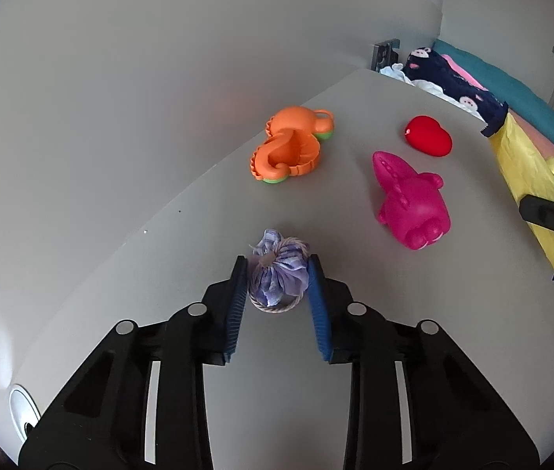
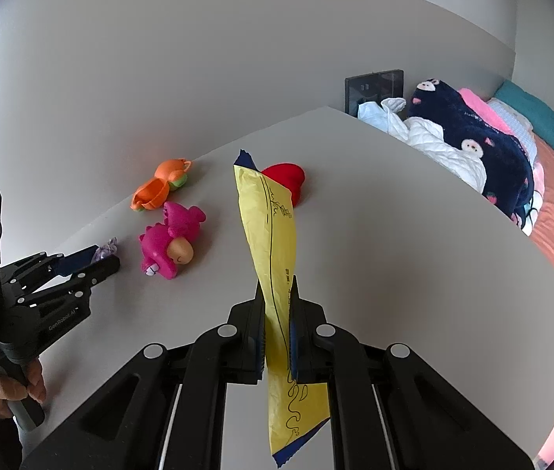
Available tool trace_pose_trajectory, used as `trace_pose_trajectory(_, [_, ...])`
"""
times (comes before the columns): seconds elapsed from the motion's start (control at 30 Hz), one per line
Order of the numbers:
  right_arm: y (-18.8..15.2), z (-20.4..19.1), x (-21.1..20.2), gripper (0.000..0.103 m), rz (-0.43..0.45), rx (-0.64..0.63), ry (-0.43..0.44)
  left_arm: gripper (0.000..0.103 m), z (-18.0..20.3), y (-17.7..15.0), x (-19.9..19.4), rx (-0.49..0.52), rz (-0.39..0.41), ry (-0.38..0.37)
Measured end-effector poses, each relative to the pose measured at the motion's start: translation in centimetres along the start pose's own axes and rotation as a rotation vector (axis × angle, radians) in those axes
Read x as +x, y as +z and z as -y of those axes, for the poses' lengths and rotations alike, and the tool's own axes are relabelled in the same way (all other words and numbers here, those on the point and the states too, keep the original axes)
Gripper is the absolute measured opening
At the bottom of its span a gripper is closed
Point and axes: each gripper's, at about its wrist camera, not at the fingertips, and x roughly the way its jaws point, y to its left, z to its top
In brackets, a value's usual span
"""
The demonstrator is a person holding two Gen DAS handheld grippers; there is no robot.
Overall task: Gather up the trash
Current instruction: 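Carry the yellow packet and purple toy over the trash bin and open both tools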
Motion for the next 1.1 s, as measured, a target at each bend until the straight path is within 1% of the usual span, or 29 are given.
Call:
trace_pose_trajectory(0.2, [-0.4,-0.2,-0.4,0.010,0.004,0.005,0.000,0.019,0.9,-0.4,-0.4,0.020,0.002,0.015])
trace_pose_trajectory(0.33, [-0.7,-0.2,-1.1,0.010,0.008,0.010,-0.002,0.019,1.8,-0.9,-1.2,0.042,0.006,0.013])
trace_pose_trajectory(0.5, [-1.5,-0.1,-3.1,0.010,0.021,0.017,0.000,0.019,3.4,-2.0,-4.0,0.062,0.036,-0.027])
trace_pose_trajectory(0.73, [-3.5,0.7,-7.8,0.010,0.049,0.036,-0.001,0.019,4.7,-3.2,-7.0,0.049,0.063,-0.084])
trace_pose_trajectory(0.9, [-5.6,1.0,-11.3,0.010,0.076,0.054,-0.004,0.019,5.8,-4.4,-9.0,0.055,0.081,-0.099])
trace_pose_trajectory(0.97, [-6.7,1.2,-12.8,0.010,0.087,0.066,-0.002,0.019,6.6,-5.5,-10.3,0.052,0.092,-0.097])
trace_pose_trajectory(1.1, [-9.0,1.7,-15.3,0.010,0.097,0.088,-0.007,0.019,8.1,-7.6,-12.3,0.064,0.094,-0.115])
